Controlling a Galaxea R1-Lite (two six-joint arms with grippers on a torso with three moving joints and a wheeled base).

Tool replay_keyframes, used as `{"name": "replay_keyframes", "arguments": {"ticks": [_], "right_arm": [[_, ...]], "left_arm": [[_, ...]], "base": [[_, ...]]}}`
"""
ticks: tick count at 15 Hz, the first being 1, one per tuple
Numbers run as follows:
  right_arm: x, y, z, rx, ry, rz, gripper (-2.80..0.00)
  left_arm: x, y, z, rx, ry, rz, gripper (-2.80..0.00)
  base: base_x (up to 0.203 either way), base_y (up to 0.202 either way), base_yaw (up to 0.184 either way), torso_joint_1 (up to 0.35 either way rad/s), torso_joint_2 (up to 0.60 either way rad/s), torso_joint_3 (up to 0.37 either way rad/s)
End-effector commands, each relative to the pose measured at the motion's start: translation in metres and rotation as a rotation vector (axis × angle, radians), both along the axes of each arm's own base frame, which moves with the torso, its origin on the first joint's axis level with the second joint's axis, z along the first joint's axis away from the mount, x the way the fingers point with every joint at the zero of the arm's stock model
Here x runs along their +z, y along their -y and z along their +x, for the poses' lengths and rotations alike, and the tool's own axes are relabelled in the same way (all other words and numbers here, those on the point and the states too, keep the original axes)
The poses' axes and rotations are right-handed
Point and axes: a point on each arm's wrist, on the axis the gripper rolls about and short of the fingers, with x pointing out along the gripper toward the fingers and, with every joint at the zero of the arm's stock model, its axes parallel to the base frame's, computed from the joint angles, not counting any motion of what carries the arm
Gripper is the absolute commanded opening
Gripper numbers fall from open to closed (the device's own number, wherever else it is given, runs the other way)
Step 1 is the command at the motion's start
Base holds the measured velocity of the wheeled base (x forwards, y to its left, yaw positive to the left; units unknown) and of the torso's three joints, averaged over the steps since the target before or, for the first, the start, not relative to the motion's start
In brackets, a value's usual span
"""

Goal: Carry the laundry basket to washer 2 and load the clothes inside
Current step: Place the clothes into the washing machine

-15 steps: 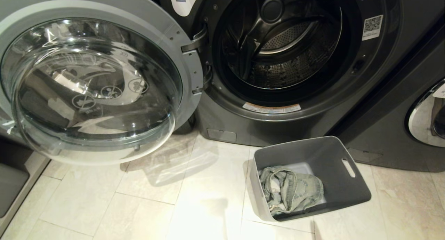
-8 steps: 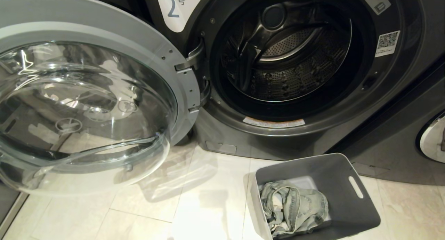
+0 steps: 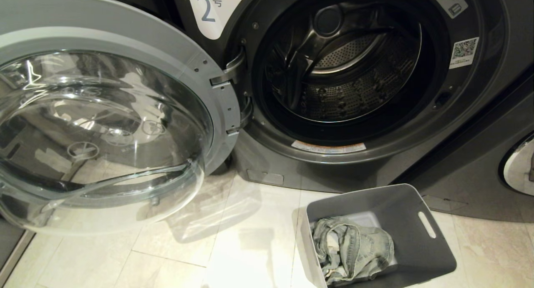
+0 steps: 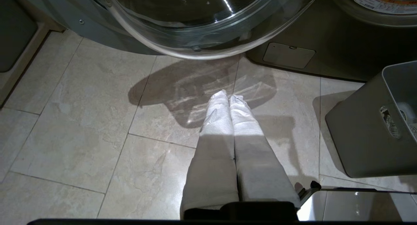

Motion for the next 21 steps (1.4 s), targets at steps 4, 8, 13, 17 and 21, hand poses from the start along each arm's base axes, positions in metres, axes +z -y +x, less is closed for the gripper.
{"name": "replay_keyframes", "arguments": {"ticks": [4,8,13,17,21], "right_arm": [[0.1,0.0,0.051,-0.03,-0.297,0.003,-2.8],[0.061,-0.006,0.12,0.139,-0.816,-0.055,-2.8],[-0.006,-0.012,0.152,0.259,-1.239,-0.072,-2.8],[-0.037,-0.016,0.188,0.305,-1.365,-0.042,-2.8],[-0.066,-0.025,0.239,0.331,-1.321,-0.051,-2.8]], "left_arm": [[0.0,0.0,0.0,0.001,-0.001,0.0,-2.8],[0.0,0.0,0.0,0.001,-0.001,0.001,-2.8],[0.0,0.0,0.0,0.0,-0.001,0.001,-2.8],[0.0,0.0,0.0,0.0,-0.001,0.001,-2.8],[0.0,0.0,0.0,0.001,-0.001,0.001,-2.8]], "base": [[0.0,0.0,0.0,0.0,0.0,0.0],[0.0,0.0,0.0,0.0,0.0,0.0],[0.0,0.0,0.0,0.0,0.0,0.0],[0.0,0.0,0.0,0.0,0.0,0.0],[0.0,0.0,0.0,0.0,0.0,0.0]]}}
